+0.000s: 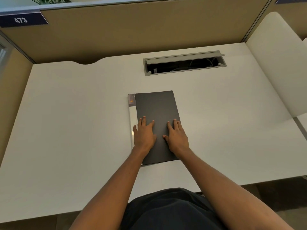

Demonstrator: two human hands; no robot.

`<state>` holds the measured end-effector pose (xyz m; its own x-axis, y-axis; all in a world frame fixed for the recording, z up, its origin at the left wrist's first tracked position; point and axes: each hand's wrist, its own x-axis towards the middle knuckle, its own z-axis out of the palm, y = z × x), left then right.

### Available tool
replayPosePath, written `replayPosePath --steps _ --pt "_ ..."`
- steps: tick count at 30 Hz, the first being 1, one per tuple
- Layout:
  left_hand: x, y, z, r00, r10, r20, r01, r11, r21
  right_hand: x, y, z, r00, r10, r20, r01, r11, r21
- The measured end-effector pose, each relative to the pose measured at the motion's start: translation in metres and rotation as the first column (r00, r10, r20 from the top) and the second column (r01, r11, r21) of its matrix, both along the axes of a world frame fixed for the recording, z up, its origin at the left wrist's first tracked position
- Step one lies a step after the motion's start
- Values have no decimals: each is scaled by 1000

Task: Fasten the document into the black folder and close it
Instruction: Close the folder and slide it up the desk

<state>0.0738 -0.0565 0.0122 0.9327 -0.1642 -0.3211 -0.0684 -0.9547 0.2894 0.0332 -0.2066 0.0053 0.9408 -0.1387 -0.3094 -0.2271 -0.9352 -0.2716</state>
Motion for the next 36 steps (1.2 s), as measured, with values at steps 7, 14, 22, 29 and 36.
replayPosePath --steps 7,14,22,29,36 --pt "-2 26 5 929 370 -14 -370 925 -86 1 2 0 1000 9 -17 -10 999 -50" --pt "14 26 10 840 539 -61 -538 814 -221 0 2 0 1000 7 -6 -7 999 -51" --pt "25 49 13 727 598 -337 -649 437 -623 0 -10 1 998 -56 20 54 993 110" --pt "24 67 10 671 469 -575 -710 181 -681 10 -28 3 919 -385 88 321 858 400" --pt "22 77 5 677 496 -544 -700 203 -685 29 -29 3 875 -484 -28 431 748 505"
